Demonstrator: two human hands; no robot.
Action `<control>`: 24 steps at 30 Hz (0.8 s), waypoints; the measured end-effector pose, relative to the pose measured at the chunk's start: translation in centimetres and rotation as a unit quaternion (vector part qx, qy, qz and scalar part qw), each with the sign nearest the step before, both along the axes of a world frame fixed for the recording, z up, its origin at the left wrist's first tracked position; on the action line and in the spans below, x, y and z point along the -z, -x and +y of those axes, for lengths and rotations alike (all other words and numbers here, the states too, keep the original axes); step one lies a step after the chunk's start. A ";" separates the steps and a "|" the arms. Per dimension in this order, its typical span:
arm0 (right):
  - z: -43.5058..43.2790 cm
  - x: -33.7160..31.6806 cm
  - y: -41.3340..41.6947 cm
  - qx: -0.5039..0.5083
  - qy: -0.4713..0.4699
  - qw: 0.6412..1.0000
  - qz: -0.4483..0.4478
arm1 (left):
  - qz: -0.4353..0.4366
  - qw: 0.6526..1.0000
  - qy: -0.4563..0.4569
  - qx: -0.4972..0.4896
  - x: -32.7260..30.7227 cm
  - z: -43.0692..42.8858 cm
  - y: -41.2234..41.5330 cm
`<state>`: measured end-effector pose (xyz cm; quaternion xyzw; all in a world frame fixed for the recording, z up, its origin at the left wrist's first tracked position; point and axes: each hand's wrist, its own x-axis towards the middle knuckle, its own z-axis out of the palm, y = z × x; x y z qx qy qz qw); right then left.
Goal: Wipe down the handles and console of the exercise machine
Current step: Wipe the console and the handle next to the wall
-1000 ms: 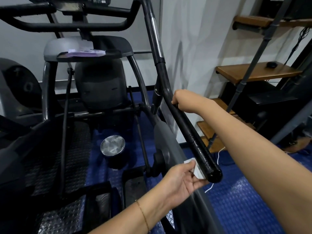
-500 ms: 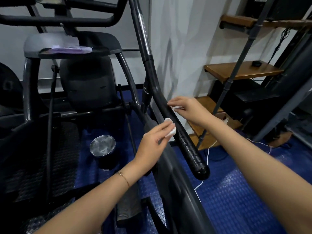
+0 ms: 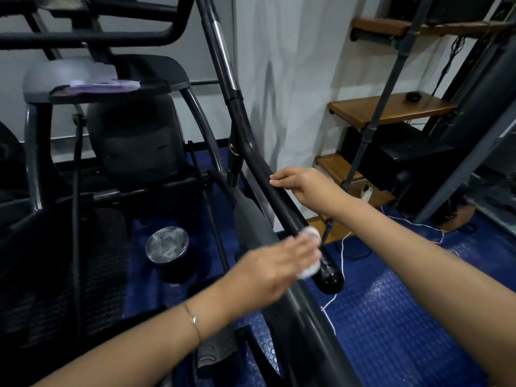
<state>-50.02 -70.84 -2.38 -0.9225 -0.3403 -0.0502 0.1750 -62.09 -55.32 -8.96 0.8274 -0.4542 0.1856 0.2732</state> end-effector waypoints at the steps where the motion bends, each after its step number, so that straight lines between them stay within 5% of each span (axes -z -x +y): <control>1: -0.1 0.1 0.0 -0.001 -0.003 1.000 0.000 | -0.004 1.000 -0.004 0.021 0.3 -0.3 0.8; 14: 0.0 -0.3 -0.1 -0.001 -0.011 1.000 0.010 | 0.012 0.999 0.036 -0.034 -1.7 -0.5 -2.2; 19: -0.2 -0.5 -0.2 -0.006 0.006 1.000 0.002 | -0.025 0.999 0.017 0.024 -0.8 -1.8 1.0; 24: -0.1 -1.0 0.2 -0.007 0.002 1.000 0.014 | -0.033 0.999 0.010 -0.039 -2.6 -2.1 -1.9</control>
